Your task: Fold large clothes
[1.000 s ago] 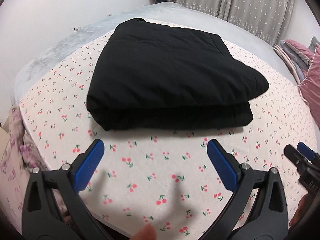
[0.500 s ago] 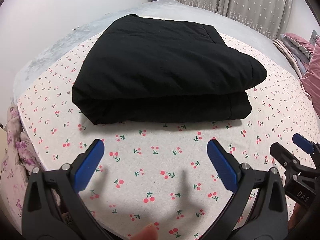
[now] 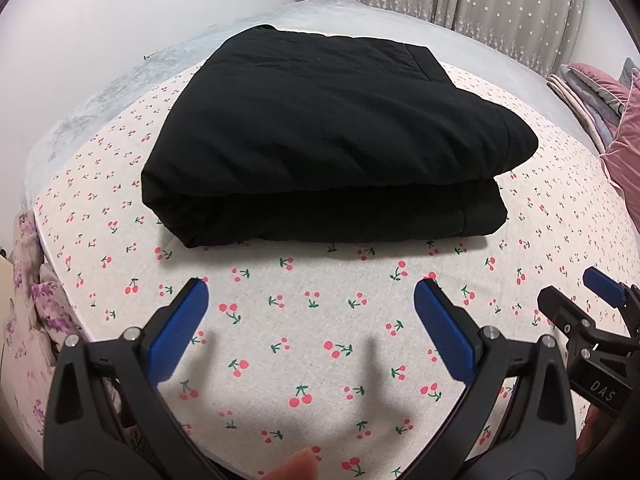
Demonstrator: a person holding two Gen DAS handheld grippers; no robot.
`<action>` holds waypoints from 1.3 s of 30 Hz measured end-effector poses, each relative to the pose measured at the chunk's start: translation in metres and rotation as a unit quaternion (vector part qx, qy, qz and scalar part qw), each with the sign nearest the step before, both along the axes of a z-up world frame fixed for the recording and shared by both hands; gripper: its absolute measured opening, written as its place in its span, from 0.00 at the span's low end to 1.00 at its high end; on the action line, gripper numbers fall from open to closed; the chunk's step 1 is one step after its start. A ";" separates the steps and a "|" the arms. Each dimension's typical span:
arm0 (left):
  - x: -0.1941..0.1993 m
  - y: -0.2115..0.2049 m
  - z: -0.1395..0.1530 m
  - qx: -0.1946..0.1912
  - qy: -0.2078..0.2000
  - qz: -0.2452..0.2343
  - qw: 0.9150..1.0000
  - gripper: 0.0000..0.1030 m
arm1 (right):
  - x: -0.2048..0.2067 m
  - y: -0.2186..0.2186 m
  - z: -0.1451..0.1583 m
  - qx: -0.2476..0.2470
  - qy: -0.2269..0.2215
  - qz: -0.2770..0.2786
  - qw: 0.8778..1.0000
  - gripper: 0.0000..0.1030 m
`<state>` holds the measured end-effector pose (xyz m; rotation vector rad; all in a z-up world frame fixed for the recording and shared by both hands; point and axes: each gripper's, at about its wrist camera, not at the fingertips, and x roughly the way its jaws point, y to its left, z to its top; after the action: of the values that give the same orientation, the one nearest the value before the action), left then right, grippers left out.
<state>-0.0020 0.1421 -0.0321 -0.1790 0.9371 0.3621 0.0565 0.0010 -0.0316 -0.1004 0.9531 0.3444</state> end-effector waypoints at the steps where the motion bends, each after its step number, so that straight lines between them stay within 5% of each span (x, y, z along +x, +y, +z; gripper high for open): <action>1: 0.000 0.000 0.000 -0.001 0.000 0.000 1.000 0.99 | 0.000 0.001 0.000 -0.001 0.000 0.001 1.000 0.85; 39: 0.003 0.006 -0.004 -0.007 0.008 -0.005 1.000 0.99 | -0.001 0.010 -0.009 -0.014 0.001 0.019 1.000 0.85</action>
<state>0.0013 0.1481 -0.0365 -0.1842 0.9556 0.3492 0.0552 0.0108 -0.0402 -0.1447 0.9588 0.3667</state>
